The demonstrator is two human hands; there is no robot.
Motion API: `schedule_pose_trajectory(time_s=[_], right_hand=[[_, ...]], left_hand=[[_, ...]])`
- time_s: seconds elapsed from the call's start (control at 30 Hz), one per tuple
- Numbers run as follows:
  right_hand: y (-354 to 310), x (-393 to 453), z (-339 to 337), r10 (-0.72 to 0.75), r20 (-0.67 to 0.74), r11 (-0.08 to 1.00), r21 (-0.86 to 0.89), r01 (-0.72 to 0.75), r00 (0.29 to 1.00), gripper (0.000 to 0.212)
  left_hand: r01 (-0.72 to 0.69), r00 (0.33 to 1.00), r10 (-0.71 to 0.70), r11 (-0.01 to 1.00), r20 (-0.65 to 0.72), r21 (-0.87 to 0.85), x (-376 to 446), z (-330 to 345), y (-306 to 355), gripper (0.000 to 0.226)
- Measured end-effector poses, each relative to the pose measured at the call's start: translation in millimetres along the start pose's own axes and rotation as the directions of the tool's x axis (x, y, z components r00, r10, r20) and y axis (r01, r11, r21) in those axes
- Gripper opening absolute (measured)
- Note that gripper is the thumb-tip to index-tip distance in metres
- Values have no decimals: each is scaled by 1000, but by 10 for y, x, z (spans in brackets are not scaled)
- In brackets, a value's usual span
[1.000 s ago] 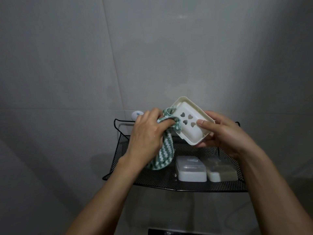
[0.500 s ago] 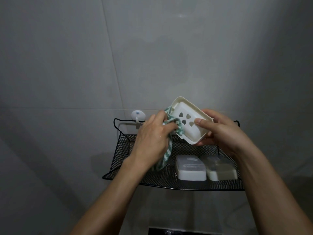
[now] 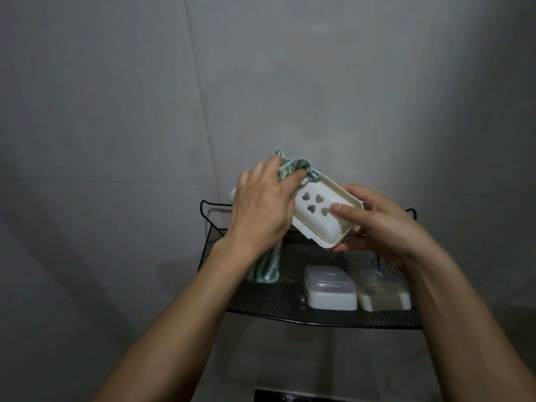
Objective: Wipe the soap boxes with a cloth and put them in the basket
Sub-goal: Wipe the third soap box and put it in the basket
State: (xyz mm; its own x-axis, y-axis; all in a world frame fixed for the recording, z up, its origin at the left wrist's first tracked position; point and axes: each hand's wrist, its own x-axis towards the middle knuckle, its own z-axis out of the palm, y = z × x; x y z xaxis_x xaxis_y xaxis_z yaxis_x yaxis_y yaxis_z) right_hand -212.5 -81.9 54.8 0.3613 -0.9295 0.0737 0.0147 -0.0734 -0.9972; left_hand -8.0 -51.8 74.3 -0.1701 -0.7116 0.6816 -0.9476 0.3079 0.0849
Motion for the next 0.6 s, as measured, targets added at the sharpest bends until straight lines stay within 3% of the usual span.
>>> schedule_pose_trajectory(time_s=[0.23,0.43,0.6], right_hand=[[66,-29,-18,21,-105,999,51,-16,994,31],[104,-51,31,53,-63,988,149,-43,997,32],[117,-30,19,50,-21,979,197,-45,999,33]], left_hand=[[85,995,-85,996,46,-3,-103,158,70,40],[175,984,-176,980,5,-96,-157,117,136,38],[84,995,-69,962,66,-261,-135,18,159,40]])
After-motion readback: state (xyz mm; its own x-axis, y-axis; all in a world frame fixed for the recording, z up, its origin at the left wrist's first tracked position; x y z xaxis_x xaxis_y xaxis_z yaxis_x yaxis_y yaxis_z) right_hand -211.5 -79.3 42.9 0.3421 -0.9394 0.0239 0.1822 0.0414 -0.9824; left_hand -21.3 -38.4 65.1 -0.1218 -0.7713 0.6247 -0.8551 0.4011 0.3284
